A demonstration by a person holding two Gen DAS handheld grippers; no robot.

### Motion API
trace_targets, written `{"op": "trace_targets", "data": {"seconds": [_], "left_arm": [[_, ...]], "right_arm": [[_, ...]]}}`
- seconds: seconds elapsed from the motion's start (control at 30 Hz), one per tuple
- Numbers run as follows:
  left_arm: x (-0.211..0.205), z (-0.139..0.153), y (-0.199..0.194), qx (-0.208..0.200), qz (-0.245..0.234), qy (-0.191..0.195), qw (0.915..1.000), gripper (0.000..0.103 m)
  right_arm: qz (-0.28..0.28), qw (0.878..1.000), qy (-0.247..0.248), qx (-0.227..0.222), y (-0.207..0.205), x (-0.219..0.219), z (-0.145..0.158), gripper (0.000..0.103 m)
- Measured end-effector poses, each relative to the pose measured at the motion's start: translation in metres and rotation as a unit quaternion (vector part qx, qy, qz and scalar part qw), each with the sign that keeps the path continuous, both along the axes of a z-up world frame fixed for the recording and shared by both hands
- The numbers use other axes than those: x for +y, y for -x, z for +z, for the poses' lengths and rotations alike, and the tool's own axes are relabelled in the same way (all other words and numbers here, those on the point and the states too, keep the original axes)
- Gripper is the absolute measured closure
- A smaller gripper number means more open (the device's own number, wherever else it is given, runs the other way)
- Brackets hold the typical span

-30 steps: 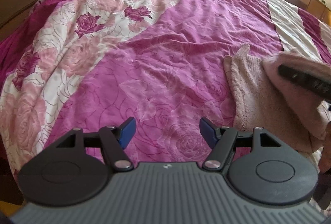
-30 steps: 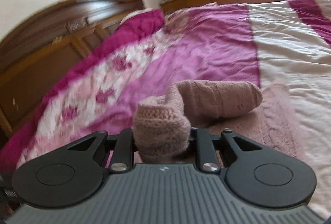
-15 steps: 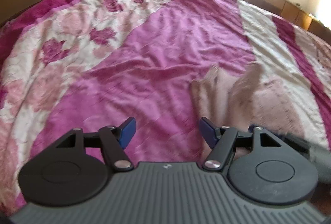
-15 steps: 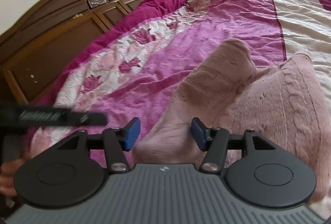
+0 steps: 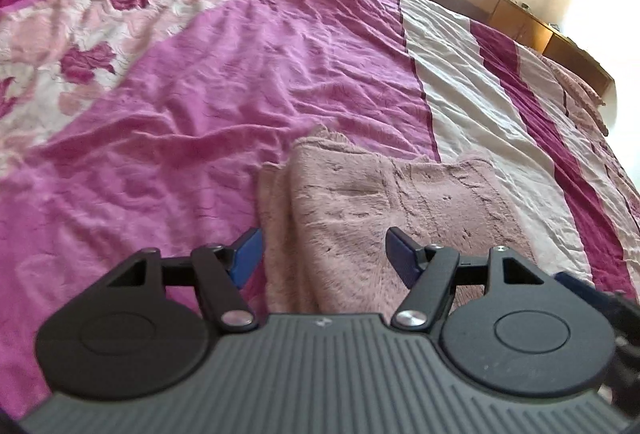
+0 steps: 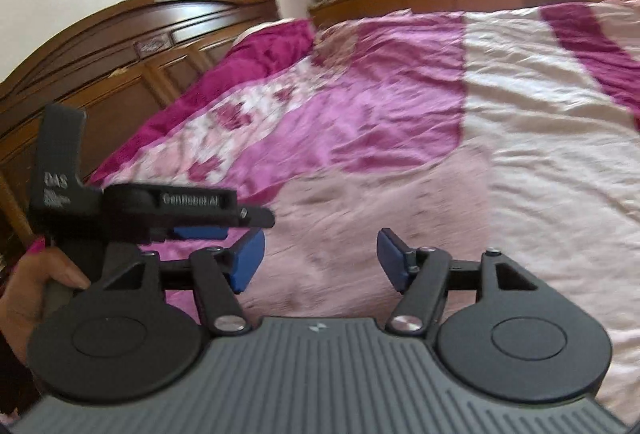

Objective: Fold small clothes
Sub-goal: 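Move both tools to the folded cardigan's edge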

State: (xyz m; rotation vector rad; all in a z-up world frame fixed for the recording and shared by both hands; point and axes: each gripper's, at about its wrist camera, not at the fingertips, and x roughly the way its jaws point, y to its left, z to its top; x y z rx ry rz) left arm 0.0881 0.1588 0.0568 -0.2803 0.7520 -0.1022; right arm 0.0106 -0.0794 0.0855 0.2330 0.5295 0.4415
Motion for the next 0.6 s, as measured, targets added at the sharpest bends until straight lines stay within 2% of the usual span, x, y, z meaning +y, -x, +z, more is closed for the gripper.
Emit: {"op": "trace_targets", "data": {"seconds": [0.13,0.23,0.3,0.33,0.37,0.4,0.47,0.53,0.6], "left_arm": [[-0.001,-0.012,-0.012,-0.002,-0.015,0.035,0.9993,0.035],[0.0,-0.024,-0.024,0.012,-0.017,0.06,0.998,0.039],[0.001,-0.035,-0.031,0.023,-0.011,0.079,0.9965,0.047],[0.001,-0.04,-0.033,0.028,-0.012,0.093,0.9952,0.059],[0.002,-0.042,-0.035,0.031,-0.013,0.108,0.9936,0.077],[0.003,-0.042,-0.036,0.03,-0.012,0.121,0.9922,0.077],[0.003,-0.033,-0.036,0.018,-0.01,0.109,0.9938,0.083],[0.006,-0.018,-0.033,-0.006,-0.01,0.097,0.9952,0.083],[0.013,-0.008,-0.033,-0.014,0.006,0.083,0.9964,0.083]], "right_arm": [[-0.05,0.999,0.006,0.006,-0.006,-0.023,-0.007,0.032],[-0.075,0.997,0.0,0.023,-0.012,-0.034,-0.017,0.032],[-0.087,0.995,-0.004,0.037,-0.014,-0.04,-0.027,0.032],[-0.09,0.995,-0.005,0.045,-0.016,-0.04,-0.032,0.032],[-0.09,0.994,-0.007,0.056,-0.018,-0.04,-0.038,0.032],[-0.088,0.994,-0.012,0.068,-0.02,-0.04,-0.044,0.032],[-0.08,0.993,-0.024,0.085,-0.02,-0.037,-0.051,0.032],[-0.072,0.994,-0.02,0.08,-0.018,-0.03,-0.051,0.032],[-0.052,0.996,-0.02,0.074,-0.013,-0.023,-0.046,0.032]]}}
